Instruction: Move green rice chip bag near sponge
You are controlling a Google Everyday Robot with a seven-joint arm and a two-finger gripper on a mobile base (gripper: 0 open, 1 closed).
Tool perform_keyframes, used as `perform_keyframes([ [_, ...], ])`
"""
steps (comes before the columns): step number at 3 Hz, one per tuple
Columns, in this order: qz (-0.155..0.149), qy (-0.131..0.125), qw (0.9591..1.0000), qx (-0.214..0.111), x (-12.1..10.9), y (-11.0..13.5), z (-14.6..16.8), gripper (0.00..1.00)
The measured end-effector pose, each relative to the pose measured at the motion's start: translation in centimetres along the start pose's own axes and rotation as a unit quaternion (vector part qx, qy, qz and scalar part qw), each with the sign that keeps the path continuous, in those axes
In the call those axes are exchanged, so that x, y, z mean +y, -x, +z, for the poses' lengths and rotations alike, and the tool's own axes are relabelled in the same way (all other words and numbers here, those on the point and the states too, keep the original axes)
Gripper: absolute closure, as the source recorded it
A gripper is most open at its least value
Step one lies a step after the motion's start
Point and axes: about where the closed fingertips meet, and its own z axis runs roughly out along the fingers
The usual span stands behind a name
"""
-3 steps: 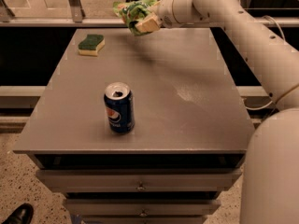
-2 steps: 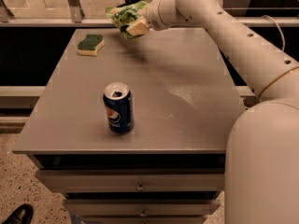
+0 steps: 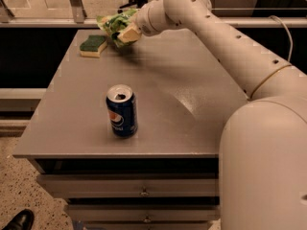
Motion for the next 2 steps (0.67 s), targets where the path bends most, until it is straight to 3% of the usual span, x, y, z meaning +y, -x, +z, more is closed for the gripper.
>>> perform_keyframes([
  [1,0.005,0.02,0.9998,-0.007,1.7,0.7,1.3,1.0],
  [2,0.011,0.036,0.9992,-0.015,2.9,1.4,2.3,0.85],
])
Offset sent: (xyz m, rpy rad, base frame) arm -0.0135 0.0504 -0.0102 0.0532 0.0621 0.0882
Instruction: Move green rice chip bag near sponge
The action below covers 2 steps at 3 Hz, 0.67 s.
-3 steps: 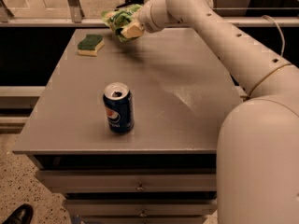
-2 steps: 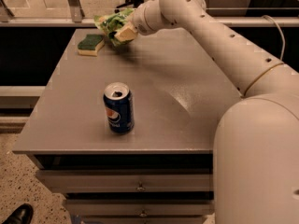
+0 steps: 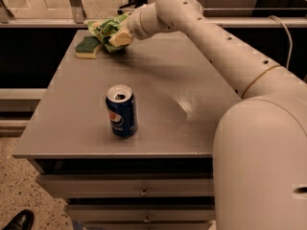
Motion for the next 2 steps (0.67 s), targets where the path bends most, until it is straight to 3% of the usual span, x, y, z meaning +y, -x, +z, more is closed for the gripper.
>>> perform_keyframes([
  [1,0.004,0.012,0.9999,-0.005,0.81,0.54,0.66,0.62],
  [2,0.008,0.019,0.9998,-0.007,1.44,0.83,1.01,0.31],
])
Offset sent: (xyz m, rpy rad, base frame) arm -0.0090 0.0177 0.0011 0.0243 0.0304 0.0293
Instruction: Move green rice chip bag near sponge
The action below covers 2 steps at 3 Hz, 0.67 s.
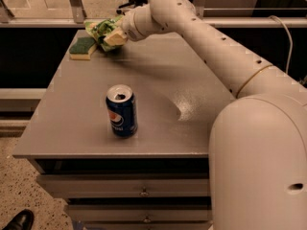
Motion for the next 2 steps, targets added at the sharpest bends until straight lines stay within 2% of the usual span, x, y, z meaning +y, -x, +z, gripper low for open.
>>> perform_keyframes([
  [1,0.002,0.003,1.0,0.0,0.24,0.04,0.12,0.07],
  [2,0.004,0.004,1.0,0.0,0.31,-0.02,0.2,0.0],
])
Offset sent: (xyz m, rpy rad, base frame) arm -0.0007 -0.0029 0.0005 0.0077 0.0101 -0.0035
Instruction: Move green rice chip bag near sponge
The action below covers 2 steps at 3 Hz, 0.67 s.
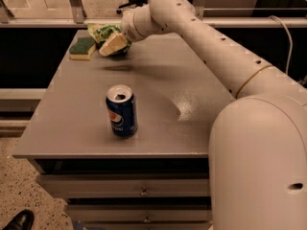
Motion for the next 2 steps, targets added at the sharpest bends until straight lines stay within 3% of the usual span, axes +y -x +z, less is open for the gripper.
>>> perform_keyframes([
  [1,0.013,-0.003,0.9998,-0.016,-0.7,-0.7,-1.4,0.0],
  [2,0.055,-0.023,0.9974,-0.04,-3.5,-3.0,-5.4,0.0],
])
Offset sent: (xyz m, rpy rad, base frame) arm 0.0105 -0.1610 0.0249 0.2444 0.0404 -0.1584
